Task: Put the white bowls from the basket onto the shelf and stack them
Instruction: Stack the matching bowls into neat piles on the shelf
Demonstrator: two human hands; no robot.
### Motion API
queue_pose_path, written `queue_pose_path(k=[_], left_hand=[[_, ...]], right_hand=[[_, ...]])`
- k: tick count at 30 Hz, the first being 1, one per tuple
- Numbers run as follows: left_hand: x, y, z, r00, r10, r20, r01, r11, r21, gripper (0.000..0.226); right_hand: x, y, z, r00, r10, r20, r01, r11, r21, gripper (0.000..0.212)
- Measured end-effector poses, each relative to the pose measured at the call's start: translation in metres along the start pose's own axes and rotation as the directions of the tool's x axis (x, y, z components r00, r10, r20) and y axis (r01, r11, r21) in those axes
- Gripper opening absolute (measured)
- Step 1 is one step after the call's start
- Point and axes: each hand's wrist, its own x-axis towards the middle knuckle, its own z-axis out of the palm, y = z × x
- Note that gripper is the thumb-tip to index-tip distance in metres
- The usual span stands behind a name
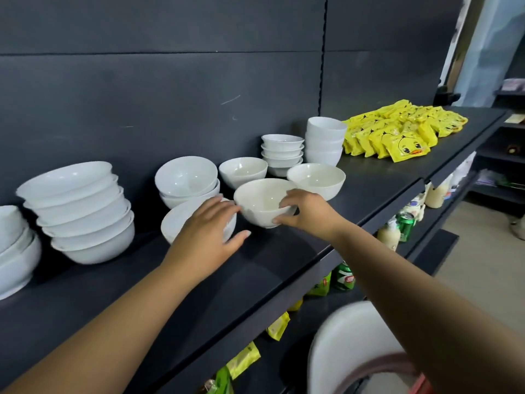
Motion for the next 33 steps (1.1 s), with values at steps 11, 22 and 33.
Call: queue_pose_path(k=[11, 22, 33], left_hand=[[0.041, 0.014, 0.023, 0.924, 0.185, 0.335, -0.245, 0.958, 0.147, 0.046], [0.03, 0.037, 0.023, 0.951, 0.194, 0.242, -0.217, 0.973, 0.074, 0.035], [-0.004, 0.074, -0.034, 0.985, -0.172, 0.006, 0.137, 0.759, -0.637, 0.024]], right_hand=[[-0.025, 0.048, -0.042, 0.992, -0.008, -0.126, 0.057, 0.917, 0.396, 0.038], [0.022, 0.089, -0.041, 0.988, 0.118, -0.096, -0.123, 0.991, -0.045, 0.031], [-0.069, 0.04, -0.078, 0.925, 0.216, -0.313, -0.027, 0.858, 0.512, 0.01]])
